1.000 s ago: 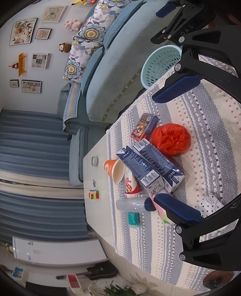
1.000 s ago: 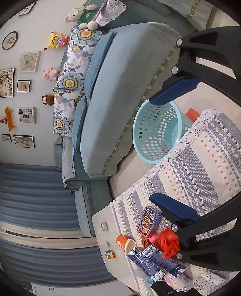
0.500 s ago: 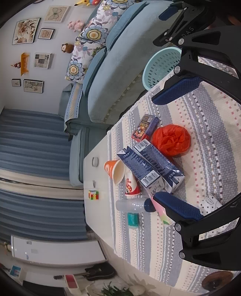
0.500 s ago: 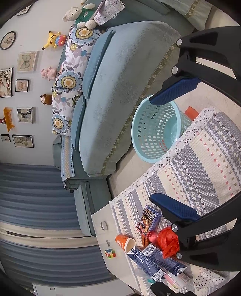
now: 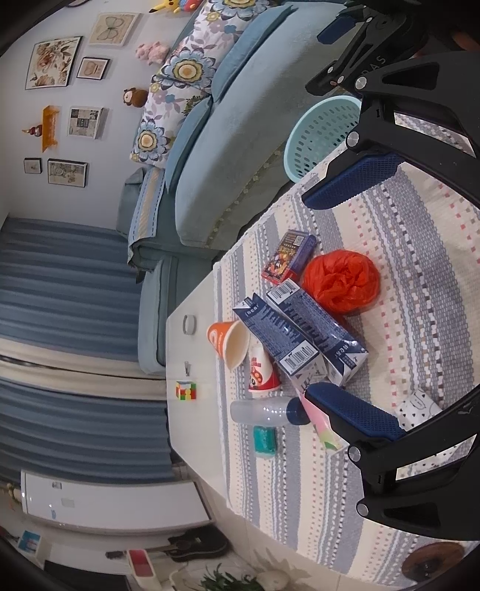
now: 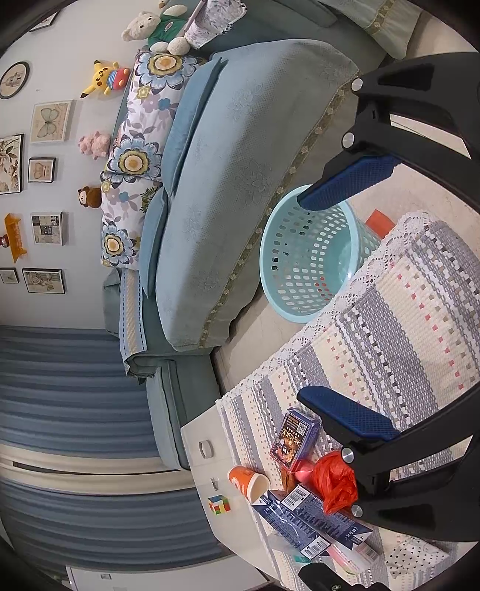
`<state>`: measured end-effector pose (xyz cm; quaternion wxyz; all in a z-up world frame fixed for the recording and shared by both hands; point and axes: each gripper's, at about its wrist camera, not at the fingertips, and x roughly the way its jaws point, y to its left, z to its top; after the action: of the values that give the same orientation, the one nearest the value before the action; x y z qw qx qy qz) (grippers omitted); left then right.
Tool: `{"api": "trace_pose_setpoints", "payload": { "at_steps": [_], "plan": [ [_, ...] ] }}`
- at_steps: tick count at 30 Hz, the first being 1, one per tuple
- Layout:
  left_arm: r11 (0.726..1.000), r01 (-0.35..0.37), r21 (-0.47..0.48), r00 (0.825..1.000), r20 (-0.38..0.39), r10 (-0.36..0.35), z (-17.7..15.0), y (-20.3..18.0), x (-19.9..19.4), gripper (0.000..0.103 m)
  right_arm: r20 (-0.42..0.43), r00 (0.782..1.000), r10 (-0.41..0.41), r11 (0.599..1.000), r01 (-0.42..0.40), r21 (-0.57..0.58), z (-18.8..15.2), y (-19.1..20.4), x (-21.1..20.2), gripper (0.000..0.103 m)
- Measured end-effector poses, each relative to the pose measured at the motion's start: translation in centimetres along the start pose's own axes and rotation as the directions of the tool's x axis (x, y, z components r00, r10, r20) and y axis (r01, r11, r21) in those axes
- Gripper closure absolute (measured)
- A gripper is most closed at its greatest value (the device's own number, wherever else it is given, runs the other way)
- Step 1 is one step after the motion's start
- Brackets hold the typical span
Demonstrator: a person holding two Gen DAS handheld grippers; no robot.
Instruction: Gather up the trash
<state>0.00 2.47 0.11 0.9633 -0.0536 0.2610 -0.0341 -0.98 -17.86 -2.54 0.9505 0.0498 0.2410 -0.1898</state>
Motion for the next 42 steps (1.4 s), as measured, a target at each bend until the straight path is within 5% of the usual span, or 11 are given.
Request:
{"api": "trace_pose_setpoints", "payload": {
  "at_steps": [14,19,22,26,32,37,39,42],
  "plan": [
    [1.0,0.002,-0.017,1.0,-0.003,-0.002,0.2,0.7,-0.4,0.011,-0.018,0.999,0.033,0.999,-0.033,0.007,0.0,0.1,0.3,0.016],
    [0.998,-0.028,-0.06,1.0,-0.002,0.028,1.2,5.8,-1.6,0.011,-0.01,0.995,0.104,0.994,-0.104,-0.017,0.6,0.3,0.2,0.022],
    [0.994,-0.067,-0.083,0.997,-0.05,0.063,1.4,10.2,-1.6,0.011,-0.027,0.984,0.178,0.982,-0.18,-0.056,1.3,1.2,1.0,0.037],
    [0.994,-0.03,-0.106,0.989,-0.145,0.014,1.1,14.4,0.1,0.011,-0.112,0.943,0.314,0.94,-0.325,-0.102,2.1,3.2,3.8,0.059],
    [0.998,-0.023,-0.058,0.961,-0.278,0.006,0.2,15.7,5.9,0.02,-0.208,0.895,0.395,0.898,-0.424,-0.12,2.4,5.8,7.7,0.06],
    [0.998,0.062,0.008,0.927,-0.37,-0.055,0.4,14.8,10.5,0.027,-0.358,0.78,0.513,0.803,-0.583,-0.121,2.5,8.3,13.0,0.059],
    [0.993,0.119,0.001,0.905,-0.412,-0.108,0.4,14.7,12.2,0.028,-0.386,0.765,0.516,0.778,-0.607,-0.163,2.4,9.7,14.3,0.053],
    [0.991,0.122,0.045,0.894,-0.439,-0.09,0.2,14.0,13.7,0.031,-0.417,0.752,0.511,0.751,-0.626,-0.21,1.9,11.5,16.0,0.045]
  ]
}}
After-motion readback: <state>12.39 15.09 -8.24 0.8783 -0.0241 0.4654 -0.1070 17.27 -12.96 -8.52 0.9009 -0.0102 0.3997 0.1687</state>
